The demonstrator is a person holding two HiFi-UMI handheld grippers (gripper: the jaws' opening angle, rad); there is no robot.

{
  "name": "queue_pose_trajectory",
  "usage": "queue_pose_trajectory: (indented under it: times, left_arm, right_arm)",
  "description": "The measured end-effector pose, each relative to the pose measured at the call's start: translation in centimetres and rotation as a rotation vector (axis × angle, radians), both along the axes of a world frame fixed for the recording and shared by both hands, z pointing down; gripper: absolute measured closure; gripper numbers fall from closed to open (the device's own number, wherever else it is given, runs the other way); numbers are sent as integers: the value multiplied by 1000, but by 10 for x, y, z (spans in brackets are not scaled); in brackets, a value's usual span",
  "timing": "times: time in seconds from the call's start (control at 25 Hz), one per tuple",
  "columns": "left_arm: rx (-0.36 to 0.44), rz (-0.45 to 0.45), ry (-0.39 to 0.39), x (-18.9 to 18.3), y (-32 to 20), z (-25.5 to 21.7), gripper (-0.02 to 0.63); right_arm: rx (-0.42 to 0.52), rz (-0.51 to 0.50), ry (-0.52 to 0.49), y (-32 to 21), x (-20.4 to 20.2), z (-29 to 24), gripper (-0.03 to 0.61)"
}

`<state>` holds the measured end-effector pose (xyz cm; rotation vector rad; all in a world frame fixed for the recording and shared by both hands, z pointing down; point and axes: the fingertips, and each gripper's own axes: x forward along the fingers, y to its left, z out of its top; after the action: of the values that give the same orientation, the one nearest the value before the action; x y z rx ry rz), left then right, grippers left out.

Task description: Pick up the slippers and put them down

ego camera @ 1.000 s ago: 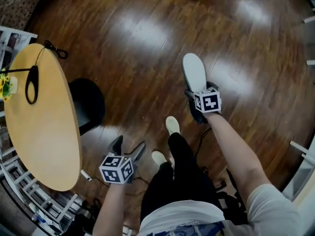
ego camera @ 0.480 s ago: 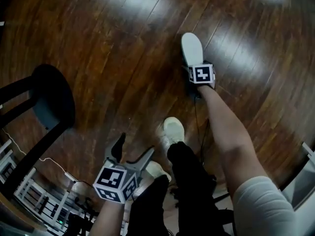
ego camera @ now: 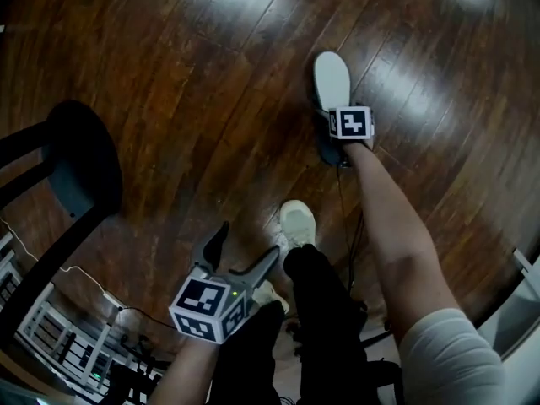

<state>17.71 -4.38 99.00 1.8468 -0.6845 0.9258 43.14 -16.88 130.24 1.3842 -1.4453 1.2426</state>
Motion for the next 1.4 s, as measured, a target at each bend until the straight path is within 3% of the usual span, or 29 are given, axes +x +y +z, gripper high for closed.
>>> queue_pose_trajectory:
  times: [0.12, 0.24, 0.36, 0.52, 0.68, 0.8, 0.92, 1.04, 1.2, 1.4]
  left_arm:
    - [18, -6, 14, -5, 1, -40, 186]
    - [54, -15, 19, -24, 4, -112, 186]
    - [85, -61, -18, -74, 8, -222, 186]
    - [108, -217, -56, -138, 42, -397, 186]
    - [278, -332, -139, -232, 100, -541, 186]
    - [346, -401, -128, -301, 172, -606, 186]
    - [419, -539, -103, -379, 241, -670, 186]
    - [485, -658, -89, -440, 319, -714, 186]
    - [504, -738, -93, -514, 438, -712, 186]
    - [484, -857, -88, -569, 527, -703, 186]
  right_arm:
    - [4, -42, 0, 8, -9, -57, 52]
    - [-6, -112, 28, 21, -16, -146, 52]
    - [65, -218, -4, 19, -59, -298, 54]
    - [101, -333, -106, 59, -120, -531, 55]
    - [224, -469, -165, 93, -195, -731, 55]
    - [298, -559, -167, 150, -265, -837, 55]
    - [352, -712, -182, 210, -363, -935, 55]
    - [363, -867, -223, 289, -454, -999, 55]
    - [399, -972, -272, 399, -551, -1037, 55]
    - [412, -1041, -275, 472, -611, -1040, 57]
